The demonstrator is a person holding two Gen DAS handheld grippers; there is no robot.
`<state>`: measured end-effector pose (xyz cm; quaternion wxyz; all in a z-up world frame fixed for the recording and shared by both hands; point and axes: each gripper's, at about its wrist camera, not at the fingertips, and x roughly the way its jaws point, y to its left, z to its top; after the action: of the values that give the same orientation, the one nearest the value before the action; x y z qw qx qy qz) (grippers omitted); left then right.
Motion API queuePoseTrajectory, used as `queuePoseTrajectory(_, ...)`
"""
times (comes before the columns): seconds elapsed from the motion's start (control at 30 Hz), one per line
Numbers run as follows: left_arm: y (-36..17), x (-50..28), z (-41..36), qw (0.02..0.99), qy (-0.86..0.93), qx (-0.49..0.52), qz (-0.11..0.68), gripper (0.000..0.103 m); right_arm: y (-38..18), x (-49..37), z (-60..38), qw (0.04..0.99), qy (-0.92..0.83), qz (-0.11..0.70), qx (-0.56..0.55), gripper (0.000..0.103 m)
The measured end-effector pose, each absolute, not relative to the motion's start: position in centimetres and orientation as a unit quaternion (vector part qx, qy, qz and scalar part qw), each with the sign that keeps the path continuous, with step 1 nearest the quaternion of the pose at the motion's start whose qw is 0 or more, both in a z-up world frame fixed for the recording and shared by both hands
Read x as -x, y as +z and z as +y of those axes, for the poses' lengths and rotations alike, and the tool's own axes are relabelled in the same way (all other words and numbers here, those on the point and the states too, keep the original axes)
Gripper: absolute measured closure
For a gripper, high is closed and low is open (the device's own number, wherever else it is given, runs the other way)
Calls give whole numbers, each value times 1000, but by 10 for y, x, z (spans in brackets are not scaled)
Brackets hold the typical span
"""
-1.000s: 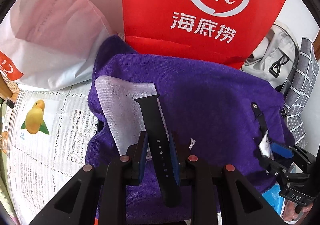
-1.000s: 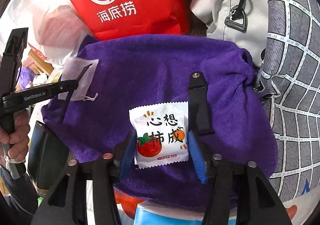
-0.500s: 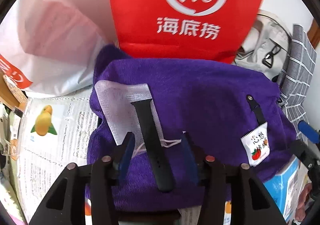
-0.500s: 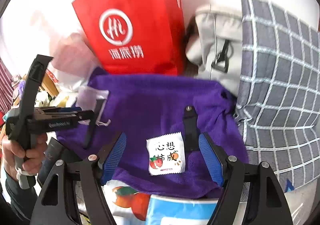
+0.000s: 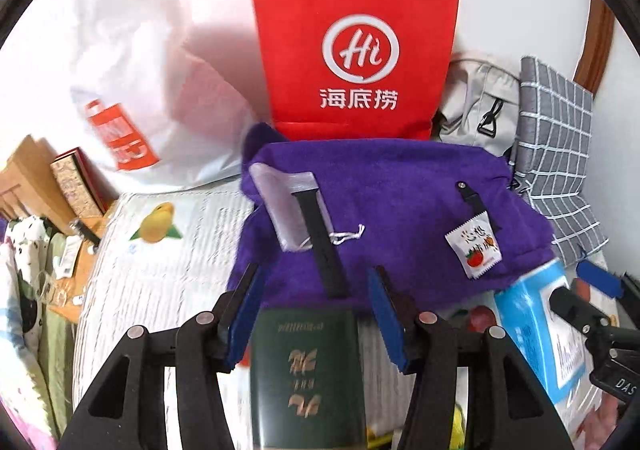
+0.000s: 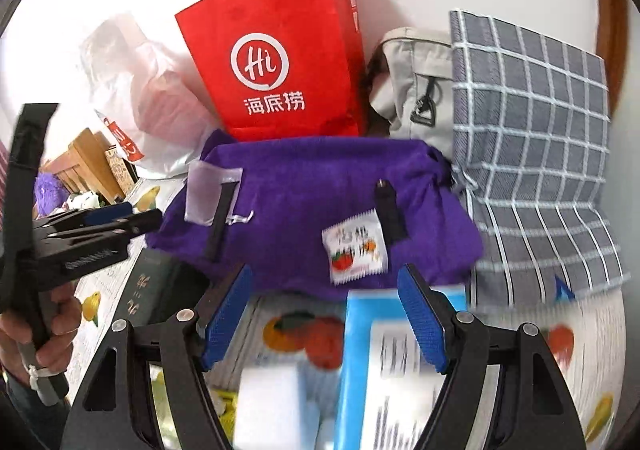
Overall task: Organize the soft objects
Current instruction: 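Withdraw both tools from the towel back over the bed items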
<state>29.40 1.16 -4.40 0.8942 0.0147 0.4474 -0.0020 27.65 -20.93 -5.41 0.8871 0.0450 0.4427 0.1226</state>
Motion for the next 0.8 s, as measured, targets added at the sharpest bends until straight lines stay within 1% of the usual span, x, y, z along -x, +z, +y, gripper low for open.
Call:
queuePoseTrajectory(0.1, -41, -270, 16, 891, 5, -18, 454, 51, -52, -253, -208, 886, 122, 444, -51, 31)
queuePoseTrajectory(0.23, -42, -243, 23, 886, 8, -18, 463, 51, -50, -220, -205, 887, 125, 442, -43, 31)
queuePoseTrajectory(0.37, -46, -216, 29, 882, 6, 4, 471, 51, -50, -187, -205, 890, 124, 437, -38, 31)
queuePoseTrajectory(0.7, -69, -168, 18, 872, -9, 13, 489, 51, -76, -130, -200, 888, 134, 440, -18, 31)
queuePoseTrajectory(0.73, -71, -166, 15, 870, -14, 18, 493, 49, -80, -126, -201, 887, 134, 442, -19, 31)
queuePoseTrajectory(0.77, -74, -165, 12, 867, -18, 25, 497, 42, -82, -124, -202, 885, 136, 444, -21, 31)
queuePoseTrajectory(0.8, -77, -164, 8, 866, -19, 29, 499, 39, -85, -121, -203, 884, 137, 447, -24, 31)
